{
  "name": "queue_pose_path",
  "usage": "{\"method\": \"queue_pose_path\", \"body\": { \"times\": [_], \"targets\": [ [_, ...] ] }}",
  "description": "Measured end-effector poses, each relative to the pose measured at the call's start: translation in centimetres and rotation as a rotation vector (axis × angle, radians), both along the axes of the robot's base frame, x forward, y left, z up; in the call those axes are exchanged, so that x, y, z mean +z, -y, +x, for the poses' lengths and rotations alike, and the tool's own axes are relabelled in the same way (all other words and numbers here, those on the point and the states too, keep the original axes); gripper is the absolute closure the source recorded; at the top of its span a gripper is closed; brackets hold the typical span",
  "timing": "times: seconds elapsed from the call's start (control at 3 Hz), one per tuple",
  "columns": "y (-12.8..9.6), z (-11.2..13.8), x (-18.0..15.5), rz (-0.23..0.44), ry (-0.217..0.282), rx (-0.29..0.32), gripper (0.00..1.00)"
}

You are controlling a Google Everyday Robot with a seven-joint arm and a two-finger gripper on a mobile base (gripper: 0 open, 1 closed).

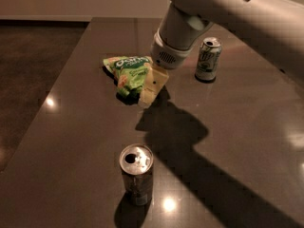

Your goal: Move green rice chip bag near redbull can

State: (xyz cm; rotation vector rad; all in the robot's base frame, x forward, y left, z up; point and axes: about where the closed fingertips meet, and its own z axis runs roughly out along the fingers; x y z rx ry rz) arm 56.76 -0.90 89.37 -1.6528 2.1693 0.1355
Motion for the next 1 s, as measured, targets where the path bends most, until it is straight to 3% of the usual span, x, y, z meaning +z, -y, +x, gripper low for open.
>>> {"method": "queue_pose_path", "body": {
  "times": [0.67, 1.0],
  "targets": [
    [-4.0, 2.8, -1.2, 0.045, 0.009, -0.011, 0.00],
    [-4.6, 3.7, -1.8, 0.045, 0.006, -0.026, 0.18]
  ]
}}
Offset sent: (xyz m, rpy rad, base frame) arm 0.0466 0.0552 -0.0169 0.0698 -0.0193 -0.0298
